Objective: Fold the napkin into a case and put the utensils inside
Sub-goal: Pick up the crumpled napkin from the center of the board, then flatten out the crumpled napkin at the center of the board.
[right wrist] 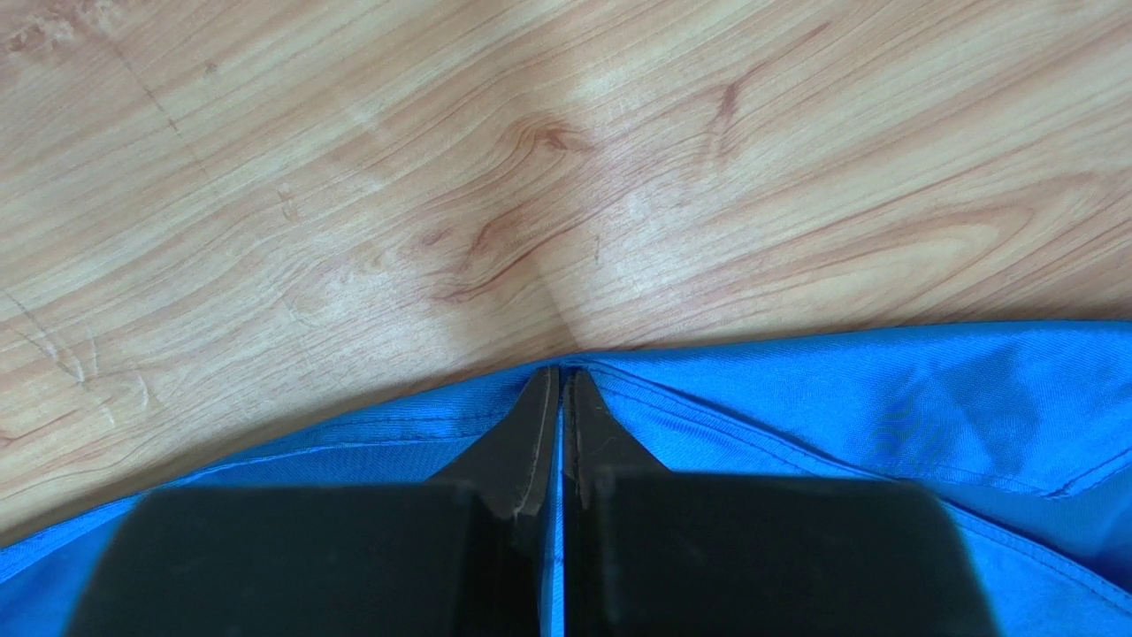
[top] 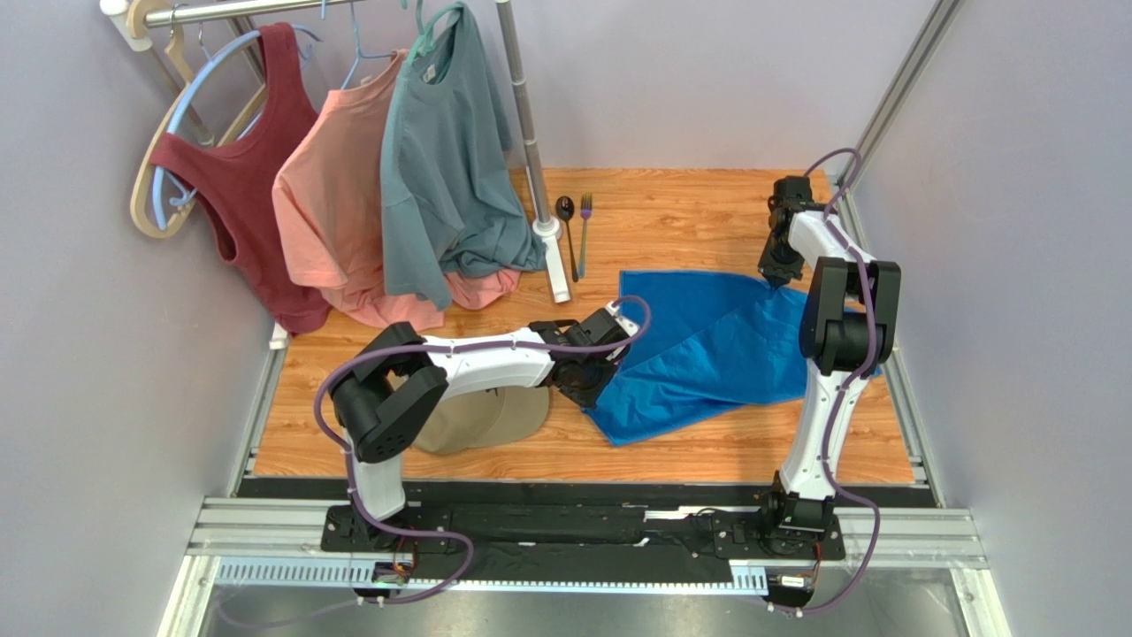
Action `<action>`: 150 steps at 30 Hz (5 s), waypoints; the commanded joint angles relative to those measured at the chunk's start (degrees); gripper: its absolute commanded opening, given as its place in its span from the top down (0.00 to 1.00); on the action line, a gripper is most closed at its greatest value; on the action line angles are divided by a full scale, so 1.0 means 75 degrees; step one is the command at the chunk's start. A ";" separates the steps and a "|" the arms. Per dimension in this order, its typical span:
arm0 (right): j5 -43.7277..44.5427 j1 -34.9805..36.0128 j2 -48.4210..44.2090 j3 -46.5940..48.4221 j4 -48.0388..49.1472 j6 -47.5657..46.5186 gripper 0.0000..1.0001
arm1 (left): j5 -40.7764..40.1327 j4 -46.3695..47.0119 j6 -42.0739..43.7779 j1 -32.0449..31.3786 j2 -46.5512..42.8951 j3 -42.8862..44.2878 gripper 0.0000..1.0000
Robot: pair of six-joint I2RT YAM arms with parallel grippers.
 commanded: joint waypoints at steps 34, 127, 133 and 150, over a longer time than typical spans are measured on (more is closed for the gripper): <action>-0.0419 -0.0023 -1.1009 0.3452 -0.2402 0.0531 1.00 | 0.2800 -0.0981 0.2396 -0.0085 -0.5215 0.6320 1.00; -0.0701 -0.1300 -0.0657 0.2577 -0.0255 0.0671 0.33 | 0.0231 0.2055 0.0696 0.3209 0.3740 0.8855 0.14; -0.1648 -0.1266 -0.1823 0.0115 0.0014 0.1011 0.39 | 0.1893 0.2148 -0.0239 0.2764 0.2661 0.6688 0.37; -0.0516 -0.0422 -0.2432 -0.3037 0.0423 0.1433 0.50 | 0.2308 0.0731 -0.2409 0.2025 0.2228 0.3440 0.75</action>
